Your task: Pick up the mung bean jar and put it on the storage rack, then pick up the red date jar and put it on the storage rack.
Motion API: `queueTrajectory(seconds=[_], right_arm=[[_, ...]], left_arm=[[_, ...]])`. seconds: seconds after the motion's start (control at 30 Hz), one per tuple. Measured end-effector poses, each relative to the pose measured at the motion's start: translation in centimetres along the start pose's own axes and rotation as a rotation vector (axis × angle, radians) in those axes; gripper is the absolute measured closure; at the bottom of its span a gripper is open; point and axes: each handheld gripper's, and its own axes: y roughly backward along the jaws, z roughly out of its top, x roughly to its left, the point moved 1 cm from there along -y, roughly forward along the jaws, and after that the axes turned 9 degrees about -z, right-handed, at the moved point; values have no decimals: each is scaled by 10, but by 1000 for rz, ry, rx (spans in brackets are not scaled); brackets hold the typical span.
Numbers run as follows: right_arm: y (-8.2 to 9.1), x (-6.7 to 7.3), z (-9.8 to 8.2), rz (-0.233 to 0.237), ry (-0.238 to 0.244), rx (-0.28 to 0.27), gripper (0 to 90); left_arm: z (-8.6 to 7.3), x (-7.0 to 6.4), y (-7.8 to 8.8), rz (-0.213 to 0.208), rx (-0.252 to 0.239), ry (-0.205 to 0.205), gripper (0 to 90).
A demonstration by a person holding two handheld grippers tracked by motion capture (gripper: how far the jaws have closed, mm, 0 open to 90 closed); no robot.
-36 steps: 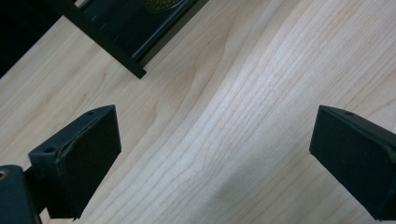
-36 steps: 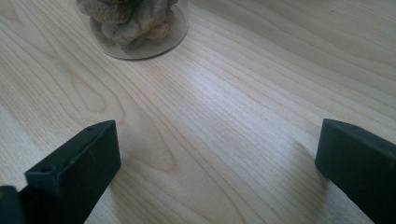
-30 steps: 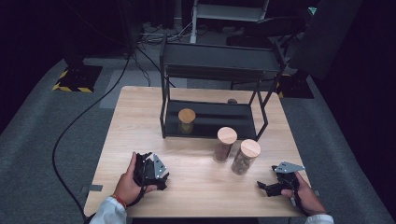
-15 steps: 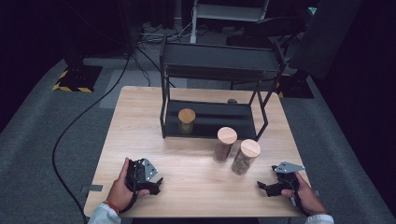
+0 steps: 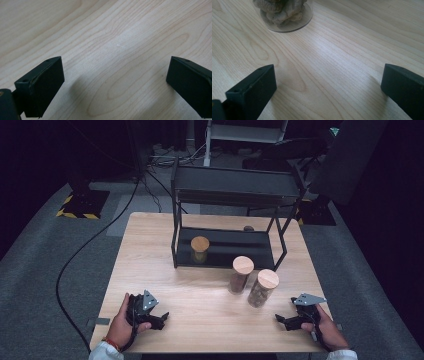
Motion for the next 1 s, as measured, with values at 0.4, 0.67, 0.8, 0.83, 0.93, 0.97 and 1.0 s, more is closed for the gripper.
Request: queueTrajectory(seconds=[0.4, 0.67, 0.8, 0.83, 0.93, 0.97, 1.0], right_arm=[[0, 0, 0, 0, 0, 0, 0], [0, 0, 0, 0, 0, 0, 0], [0, 0, 0, 0, 0, 0, 0], [0, 0, 0, 0, 0, 0, 0], [0, 0, 0, 0, 0, 0, 0], [0, 0, 0, 0, 0, 0, 0], [0, 0, 0, 0, 0, 0, 0]], left_arm=[[-10, 17, 5, -51, -11, 53, 1], [-11, 19, 5, -59, -14, 46, 0], [-11, 19, 5, -58, -13, 46, 0], [-10, 19, 5, -58, -13, 45, 0], [-11, 19, 5, -59, -13, 45, 0], [-10, 19, 5, -59, -12, 46, 0], [-10, 20, 5, -60, -12, 45, 0]])
